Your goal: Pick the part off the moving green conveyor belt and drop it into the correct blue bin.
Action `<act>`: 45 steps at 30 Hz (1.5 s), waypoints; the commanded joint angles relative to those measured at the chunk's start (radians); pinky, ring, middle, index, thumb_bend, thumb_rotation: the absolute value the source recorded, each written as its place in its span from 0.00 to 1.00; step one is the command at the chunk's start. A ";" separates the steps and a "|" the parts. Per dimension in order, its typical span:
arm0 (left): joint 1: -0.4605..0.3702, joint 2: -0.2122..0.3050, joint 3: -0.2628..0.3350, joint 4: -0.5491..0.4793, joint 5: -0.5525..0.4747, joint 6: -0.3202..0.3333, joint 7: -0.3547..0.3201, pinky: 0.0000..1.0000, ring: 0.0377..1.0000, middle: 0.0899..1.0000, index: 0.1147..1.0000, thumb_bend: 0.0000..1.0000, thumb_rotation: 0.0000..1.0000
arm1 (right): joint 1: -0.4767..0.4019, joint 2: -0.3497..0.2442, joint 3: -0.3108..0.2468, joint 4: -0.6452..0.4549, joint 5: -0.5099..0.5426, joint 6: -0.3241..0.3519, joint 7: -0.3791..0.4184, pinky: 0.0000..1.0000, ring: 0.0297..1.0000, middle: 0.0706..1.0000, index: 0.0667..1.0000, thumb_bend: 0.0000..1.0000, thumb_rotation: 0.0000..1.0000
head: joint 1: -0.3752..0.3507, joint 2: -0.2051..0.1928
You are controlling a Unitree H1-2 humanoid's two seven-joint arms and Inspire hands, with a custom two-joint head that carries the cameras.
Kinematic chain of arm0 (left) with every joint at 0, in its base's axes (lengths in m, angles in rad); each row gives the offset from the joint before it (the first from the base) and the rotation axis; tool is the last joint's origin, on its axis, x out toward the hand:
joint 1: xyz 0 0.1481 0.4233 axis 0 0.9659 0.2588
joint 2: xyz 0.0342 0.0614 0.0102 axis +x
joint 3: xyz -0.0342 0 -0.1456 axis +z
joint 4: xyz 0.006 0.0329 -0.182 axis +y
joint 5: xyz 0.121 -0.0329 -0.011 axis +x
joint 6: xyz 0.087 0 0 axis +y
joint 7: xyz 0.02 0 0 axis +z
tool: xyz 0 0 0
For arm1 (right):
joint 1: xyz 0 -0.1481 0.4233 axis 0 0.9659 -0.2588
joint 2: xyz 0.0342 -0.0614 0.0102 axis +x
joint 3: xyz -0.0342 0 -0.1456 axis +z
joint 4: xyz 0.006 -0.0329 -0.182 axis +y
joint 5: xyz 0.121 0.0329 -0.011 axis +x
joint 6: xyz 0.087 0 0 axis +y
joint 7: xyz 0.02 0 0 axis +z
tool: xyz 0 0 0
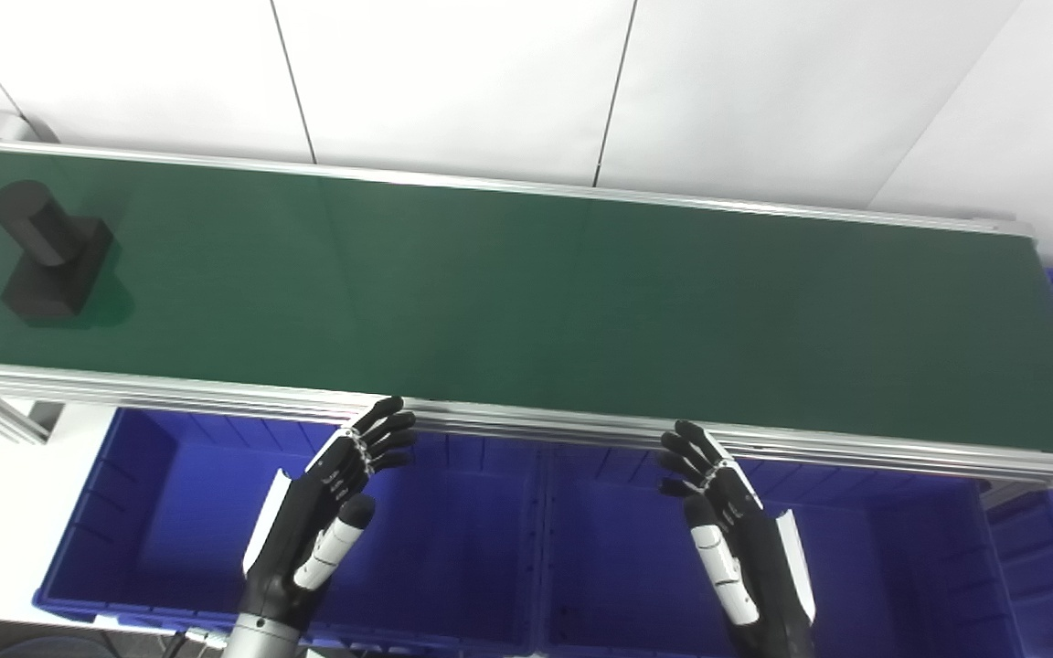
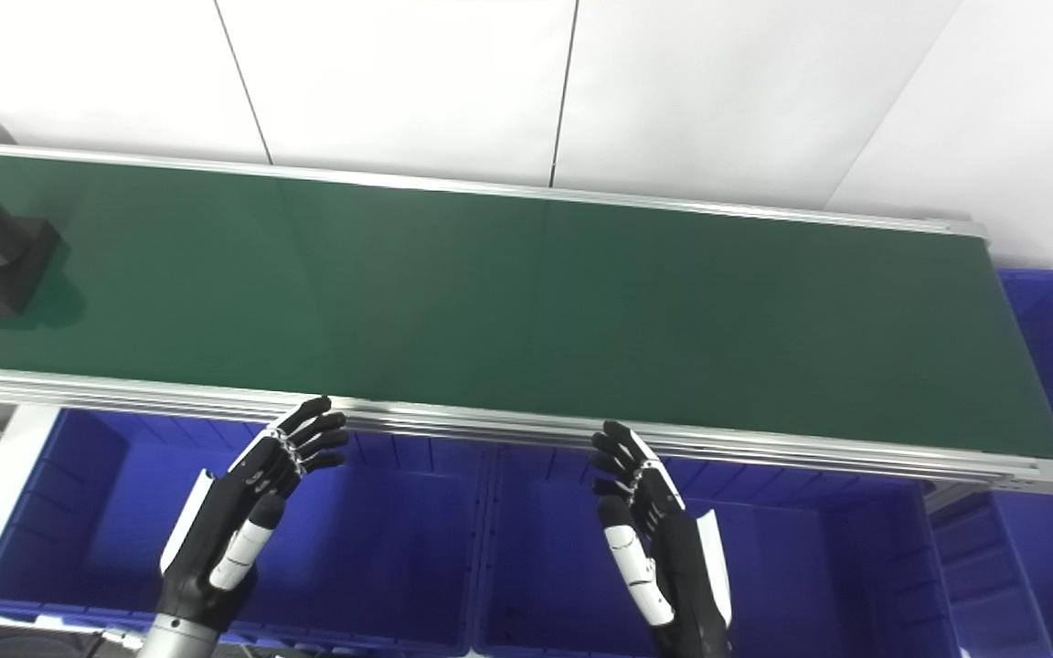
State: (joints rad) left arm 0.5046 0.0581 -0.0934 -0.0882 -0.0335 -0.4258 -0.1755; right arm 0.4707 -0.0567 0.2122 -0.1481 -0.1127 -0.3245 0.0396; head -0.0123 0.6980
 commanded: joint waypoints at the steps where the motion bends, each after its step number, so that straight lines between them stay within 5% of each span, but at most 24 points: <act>1: -0.012 0.006 -0.004 -0.005 -0.008 -0.044 -0.012 0.76 0.79 0.82 0.85 0.76 0.84 | 0.010 0.003 0.003 -0.018 0.006 -0.066 0.002 0.73 0.81 0.82 0.86 0.44 0.82 | 0.000 -0.001; 28: -0.032 -0.010 0.007 0.037 -0.015 -0.044 -0.023 0.77 0.79 0.81 0.84 0.77 0.82 | -0.002 0.004 -0.010 0.026 0.016 -0.095 -0.002 0.73 0.80 0.82 0.86 0.43 0.80 | 0.034 -0.041; 37: -0.043 -0.035 -0.007 0.087 -0.027 -0.044 -0.044 0.74 0.77 0.79 0.81 0.80 0.76 | -0.016 -0.033 -0.028 0.094 0.038 -0.144 -0.003 0.72 0.81 0.84 0.88 0.41 0.85 | 0.293 -0.198; 45: -0.076 0.009 -0.007 0.117 -0.043 -0.044 -0.092 0.71 0.75 0.76 0.78 0.83 0.73 | -0.034 -0.037 -0.047 0.148 0.094 -0.141 0.014 0.78 0.85 0.87 0.92 0.39 0.89 | 0.366 -0.308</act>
State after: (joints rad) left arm 0.4390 0.0613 -0.1032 0.0294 -0.0767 -0.4312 -0.2580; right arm 0.4474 -0.0932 0.1710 0.0074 -0.0342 -0.4074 0.0401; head 0.3528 0.3896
